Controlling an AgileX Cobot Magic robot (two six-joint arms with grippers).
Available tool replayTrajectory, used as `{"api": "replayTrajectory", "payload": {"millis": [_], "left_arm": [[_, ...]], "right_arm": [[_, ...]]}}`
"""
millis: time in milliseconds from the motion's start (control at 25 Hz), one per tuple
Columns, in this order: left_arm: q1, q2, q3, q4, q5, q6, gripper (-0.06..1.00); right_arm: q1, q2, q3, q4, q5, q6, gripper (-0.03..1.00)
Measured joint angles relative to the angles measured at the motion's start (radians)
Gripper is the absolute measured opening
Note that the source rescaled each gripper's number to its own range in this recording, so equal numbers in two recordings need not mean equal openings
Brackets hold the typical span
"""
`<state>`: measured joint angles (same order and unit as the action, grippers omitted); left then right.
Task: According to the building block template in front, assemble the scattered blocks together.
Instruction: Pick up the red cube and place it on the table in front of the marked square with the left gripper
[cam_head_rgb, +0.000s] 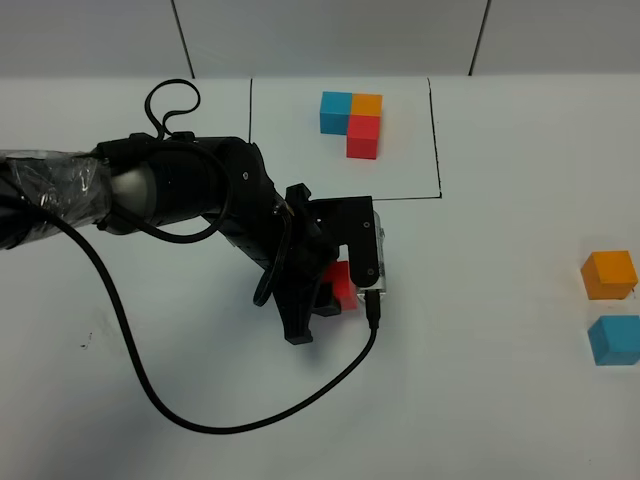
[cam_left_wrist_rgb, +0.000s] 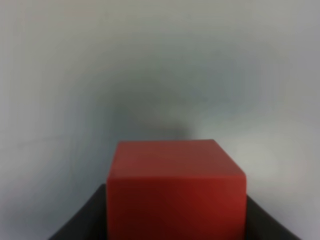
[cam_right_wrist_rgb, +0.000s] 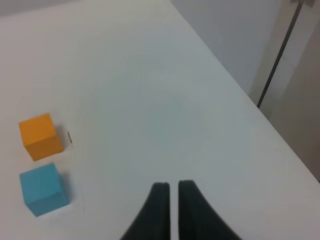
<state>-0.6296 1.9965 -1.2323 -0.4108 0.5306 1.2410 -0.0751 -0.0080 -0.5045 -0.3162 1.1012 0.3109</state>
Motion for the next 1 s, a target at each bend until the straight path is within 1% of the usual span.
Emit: {"api": "replayTrajectory", "payload": {"millis": [280, 600, 1000], "left_arm": [[0.000, 0.004, 0.000, 0.001, 0.000, -0.029, 0.54], [0.000, 0.069, 0.000, 0.001, -0.001, -0.031, 0.54], [0.000, 0.094, -0.006, -0.003, -0.013, -0.033, 0.54]], "right_arm": [[0.000, 0.000, 0.000, 0.000, 0.000, 0.000, 0.00], [0.000, 0.000, 0.000, 0.000, 0.000, 0.000, 0.00], [0.000, 0.000, 0.000, 0.000, 0.000, 0.000, 0.00]]}}
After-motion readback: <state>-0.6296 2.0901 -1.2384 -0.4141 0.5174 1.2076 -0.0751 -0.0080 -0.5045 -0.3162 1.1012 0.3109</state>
